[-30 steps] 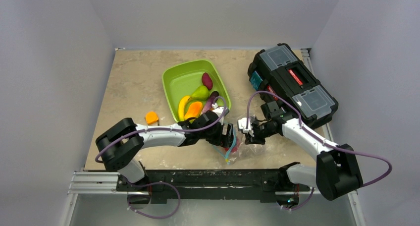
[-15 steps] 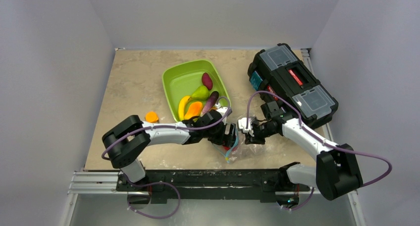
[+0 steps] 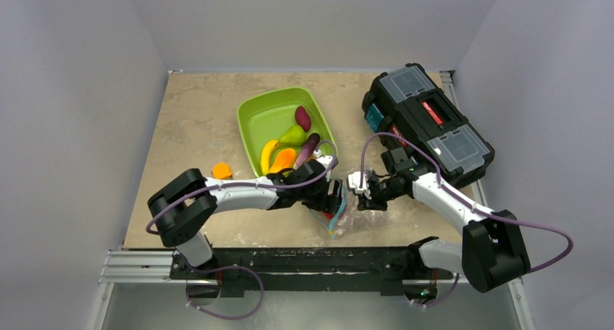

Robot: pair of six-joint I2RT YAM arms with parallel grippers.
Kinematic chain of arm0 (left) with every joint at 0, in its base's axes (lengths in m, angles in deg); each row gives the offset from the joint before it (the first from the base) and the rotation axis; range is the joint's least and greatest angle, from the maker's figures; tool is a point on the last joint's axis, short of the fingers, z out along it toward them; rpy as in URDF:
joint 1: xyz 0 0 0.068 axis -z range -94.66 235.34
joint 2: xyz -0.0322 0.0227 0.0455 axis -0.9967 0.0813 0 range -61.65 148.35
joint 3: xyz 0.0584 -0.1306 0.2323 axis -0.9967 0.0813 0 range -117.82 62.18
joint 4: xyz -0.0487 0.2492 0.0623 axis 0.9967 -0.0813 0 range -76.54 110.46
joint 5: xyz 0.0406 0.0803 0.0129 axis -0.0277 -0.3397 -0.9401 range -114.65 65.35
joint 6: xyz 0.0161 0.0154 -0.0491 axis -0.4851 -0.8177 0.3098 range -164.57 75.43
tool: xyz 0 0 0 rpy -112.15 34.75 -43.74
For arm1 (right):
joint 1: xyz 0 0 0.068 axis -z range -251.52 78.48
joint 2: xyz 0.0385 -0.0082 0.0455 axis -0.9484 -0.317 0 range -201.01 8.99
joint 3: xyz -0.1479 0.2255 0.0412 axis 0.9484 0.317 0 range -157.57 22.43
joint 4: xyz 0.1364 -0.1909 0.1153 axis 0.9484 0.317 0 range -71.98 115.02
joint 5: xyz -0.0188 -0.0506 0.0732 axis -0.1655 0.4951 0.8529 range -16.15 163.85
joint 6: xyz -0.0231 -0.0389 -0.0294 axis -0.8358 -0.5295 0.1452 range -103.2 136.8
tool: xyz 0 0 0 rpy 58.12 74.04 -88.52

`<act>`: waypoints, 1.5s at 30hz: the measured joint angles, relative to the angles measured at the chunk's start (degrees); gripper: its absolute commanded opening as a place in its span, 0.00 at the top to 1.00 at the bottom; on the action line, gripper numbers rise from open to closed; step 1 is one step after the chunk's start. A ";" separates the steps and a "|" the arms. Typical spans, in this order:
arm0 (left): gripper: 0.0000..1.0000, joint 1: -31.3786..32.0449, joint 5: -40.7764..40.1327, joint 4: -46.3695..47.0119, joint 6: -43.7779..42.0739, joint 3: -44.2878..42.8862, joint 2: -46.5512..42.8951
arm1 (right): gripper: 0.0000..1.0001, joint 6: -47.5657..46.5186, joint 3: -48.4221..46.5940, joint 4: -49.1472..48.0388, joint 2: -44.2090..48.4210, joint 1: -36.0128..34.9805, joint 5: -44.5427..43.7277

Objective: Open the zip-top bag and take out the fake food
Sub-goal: Pick up the fake fruit from the zipper food storage bag.

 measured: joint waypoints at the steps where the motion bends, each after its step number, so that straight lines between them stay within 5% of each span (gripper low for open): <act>1: 0.46 0.00 -0.59 -0.85 -0.04 0.00 -0.42 | 1.00 -0.02 0.00 -0.02 0.00 0.00 0.00; 4: 0.46 0.00 -2.16 -3.21 -0.83 0.02 -1.68 | 1.00 -0.02 0.00 -0.09 0.00 0.00 0.00; 14: 0.74 -0.02 -4.66 -6.49 -1.49 0.07 -4.94 | 1.00 -0.09 0.00 -0.04 0.00 0.00 0.07; 45: 0.85 -0.35 3.41 -1.99 -1.40 5.86 -13.92 | 1.00 -0.59 0.00 0.57 0.02 1.14 0.83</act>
